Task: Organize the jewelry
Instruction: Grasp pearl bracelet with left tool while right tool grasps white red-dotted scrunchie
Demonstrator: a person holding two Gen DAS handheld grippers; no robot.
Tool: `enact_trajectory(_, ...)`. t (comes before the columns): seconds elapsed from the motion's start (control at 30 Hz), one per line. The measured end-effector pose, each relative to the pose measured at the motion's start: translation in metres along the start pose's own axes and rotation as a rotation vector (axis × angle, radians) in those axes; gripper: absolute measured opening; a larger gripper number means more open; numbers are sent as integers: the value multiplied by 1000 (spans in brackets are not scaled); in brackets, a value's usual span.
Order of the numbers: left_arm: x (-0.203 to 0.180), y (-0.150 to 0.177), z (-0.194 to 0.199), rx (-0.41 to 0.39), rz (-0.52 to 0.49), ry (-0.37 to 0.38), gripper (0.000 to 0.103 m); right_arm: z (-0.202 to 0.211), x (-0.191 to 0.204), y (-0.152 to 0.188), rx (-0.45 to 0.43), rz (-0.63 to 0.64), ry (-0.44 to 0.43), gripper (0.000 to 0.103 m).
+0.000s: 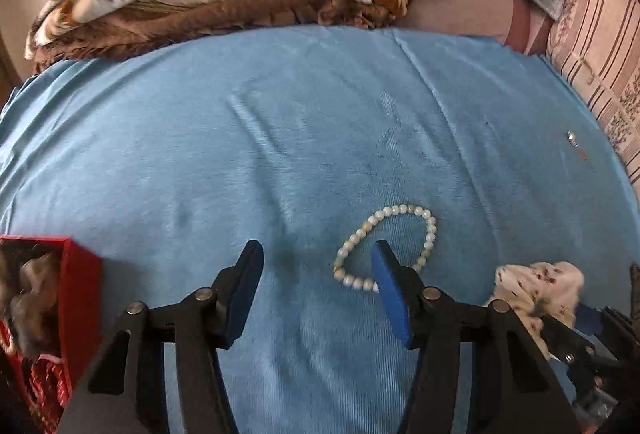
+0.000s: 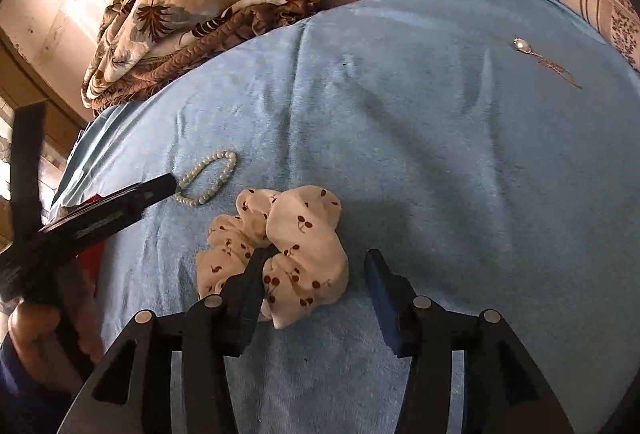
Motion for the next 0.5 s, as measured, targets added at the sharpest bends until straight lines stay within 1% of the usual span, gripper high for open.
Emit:
enact_trajectory(0.03, -2, -1, -6, 7, -11, -4, 54, -1, 1, -1, -1, 1, 0, 53)
enact_trajectory(0.1, -7, -2, -8, -19, -38, -31, 54, -4, 0, -3, -4, -4, -7, 53)
enact_trajectory(0.17, -11, -3, -10, -33, -57, -41, 54, -6, 0, -6, -7, -5, -8, 53)
enact_trajectory(0.3, -14, -4, -12, -55, -54, -52, 53, -9, 4, -8, -15, 26, 8, 53)
enact_trajectory(0.33, -15, -2, -12, -61, -61, -51, 51, -9, 7, -8, -18, 41, 13, 45)
enact_trajectory(0.37, -18, -1, -12, -63, -72, -41, 37, -11, 8, -8, -15, 52, 12, 26)
enact_trajectory(0.4, -22, 0, -11, -62, -83, -38, 19, -13, 10, -7, -2, 64, 8, 20)
enact_trajectory(0.43, -27, 2, -10, -55, -100, -35, 9, -14, 11, -6, -3, 71, 14, 18)
enact_trajectory(0.47, -30, 4, -8, -48, -112, -28, 5, -14, 12, -7, -10, 80, 21, 15)
enact_trajectory(0.5, -33, 7, -6, -44, -118, -9, 5, -14, 13, -7, -14, 88, 21, 14)
Point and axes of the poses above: each gripper's, at about its wrist camera, not at the fingertips, and z roughly against the way its jaws point, x to its left, y to its underside, the point moved 5 cm from there along -z, roughly the way its jaws point, and after that the axes turned 1 degree about -z, right-handed, at the moved point
